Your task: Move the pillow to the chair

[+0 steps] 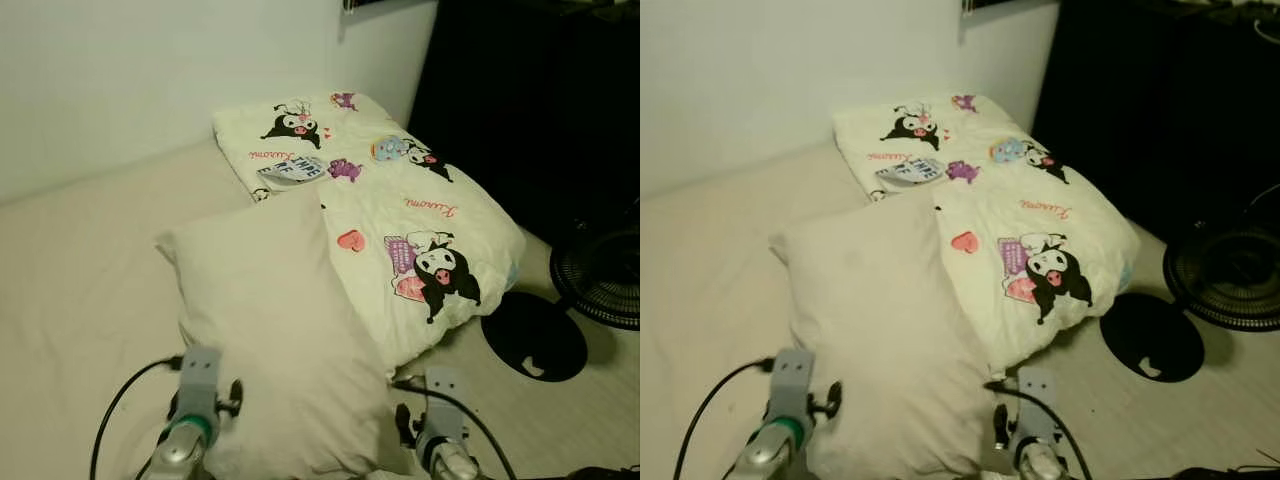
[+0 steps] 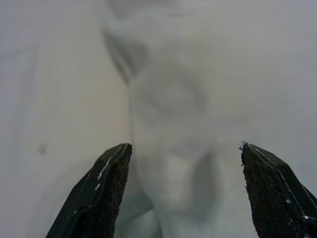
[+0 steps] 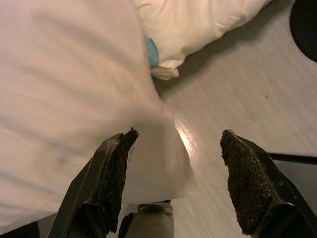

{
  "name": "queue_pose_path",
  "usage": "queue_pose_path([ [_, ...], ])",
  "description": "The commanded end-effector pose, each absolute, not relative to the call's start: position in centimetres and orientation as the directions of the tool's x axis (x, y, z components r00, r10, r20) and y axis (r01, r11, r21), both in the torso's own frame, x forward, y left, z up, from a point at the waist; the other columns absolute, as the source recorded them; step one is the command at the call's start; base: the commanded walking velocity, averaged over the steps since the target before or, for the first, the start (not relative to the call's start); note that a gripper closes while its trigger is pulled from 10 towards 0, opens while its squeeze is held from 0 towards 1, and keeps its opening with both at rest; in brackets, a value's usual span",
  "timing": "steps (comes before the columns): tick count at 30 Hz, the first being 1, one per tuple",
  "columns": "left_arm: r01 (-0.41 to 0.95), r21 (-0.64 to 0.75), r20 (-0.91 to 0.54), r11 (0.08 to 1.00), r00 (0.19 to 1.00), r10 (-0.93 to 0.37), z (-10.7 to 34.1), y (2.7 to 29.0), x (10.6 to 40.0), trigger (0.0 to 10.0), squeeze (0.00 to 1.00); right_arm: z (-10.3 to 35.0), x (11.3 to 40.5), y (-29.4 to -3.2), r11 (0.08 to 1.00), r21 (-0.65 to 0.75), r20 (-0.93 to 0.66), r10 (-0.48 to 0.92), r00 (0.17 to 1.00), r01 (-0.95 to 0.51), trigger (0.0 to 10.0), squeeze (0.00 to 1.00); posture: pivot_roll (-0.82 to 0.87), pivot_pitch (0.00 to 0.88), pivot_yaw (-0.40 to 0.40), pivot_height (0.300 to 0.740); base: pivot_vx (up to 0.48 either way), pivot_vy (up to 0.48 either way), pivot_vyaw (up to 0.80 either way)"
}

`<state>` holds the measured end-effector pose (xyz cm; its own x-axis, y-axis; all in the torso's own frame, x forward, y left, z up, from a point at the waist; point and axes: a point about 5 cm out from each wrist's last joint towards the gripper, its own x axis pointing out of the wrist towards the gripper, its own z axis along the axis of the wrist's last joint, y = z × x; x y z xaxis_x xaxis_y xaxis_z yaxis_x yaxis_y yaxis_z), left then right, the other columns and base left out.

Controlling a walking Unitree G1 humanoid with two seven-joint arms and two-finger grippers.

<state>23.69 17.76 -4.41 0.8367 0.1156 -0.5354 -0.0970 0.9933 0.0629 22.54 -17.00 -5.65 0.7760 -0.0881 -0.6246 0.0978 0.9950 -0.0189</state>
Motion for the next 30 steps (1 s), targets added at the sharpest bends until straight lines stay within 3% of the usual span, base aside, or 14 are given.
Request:
queue_pose_path([
  [1, -0.106, 0.064, -0.546, 0.992, 0.829, 0.124, -4.7, 17.7, 23.4, 10.0, 0.00, -5.9, 22.2, -17.3, 0.994, -0.021, -0.635, -0.095, 0.766, 0.106, 10.0, 0.00, 0.09, 0.000, 0.045, 0.740, 0.000, 0.000, 0.00],
  [8, -0.044, 0.072, -0.513, 0.996, 0.855, 0.075, -3.4, 16.7, 25.5, 10.0, 0.00, -4.9, 23.6, -18.0, 0.995, -0.099, -0.618, -0.070, 0.783, 0.011, 10.0, 0.00, 0.04, 0.024, 0.045, 0.740, 0.000, 0.000, 0.00],
  [9, -0.012, 0.089, -0.525, 0.996, 0.849, 0.057, -3.1, 16.3, 26.2, 10.0, 0.00, -4.6, 24.2, -18.3, 0.994, -0.097, -0.611, -0.097, 0.786, 0.046, 10.0, 0.00, 0.05, 0.063, 0.049, 0.740, 0.000, 0.000, 0.00],
  [14, 0.014, 0.101, -0.530, 0.995, 0.847, 0.041, -3.0, 16.0, 26.4, 10.0, 0.00, -4.5, 24.4, -18.2, 0.993, -0.082, -0.613, -0.114, 0.782, 0.080, 10.0, 0.00, 0.02, 0.074, 0.073, 0.740, 0.000, 0.000, 0.00],
  [22, -0.021, 0.077, -0.507, 0.997, 0.860, 0.057, -3.0, 15.5, 26.1, 10.0, 0.00, -4.4, 24.7, -17.4, 0.994, -0.072, -0.606, -0.106, 0.788, 0.079, 10.0, 0.00, 0.01, 0.043, 0.106, 0.740, 0.000, 0.000, 0.00],
  [30, 0.012, 0.127, -0.503, 0.992, 0.862, 0.054, -2.6, 15.4, 26.8, 10.0, 0.00, -4.1, 25.2, -17.5, 0.993, -0.075, -0.604, -0.117, 0.788, 0.090, 10.0, 0.00, 0.03, 0.014, 0.064, 0.740, 0.000, 0.000, 0.00],
])
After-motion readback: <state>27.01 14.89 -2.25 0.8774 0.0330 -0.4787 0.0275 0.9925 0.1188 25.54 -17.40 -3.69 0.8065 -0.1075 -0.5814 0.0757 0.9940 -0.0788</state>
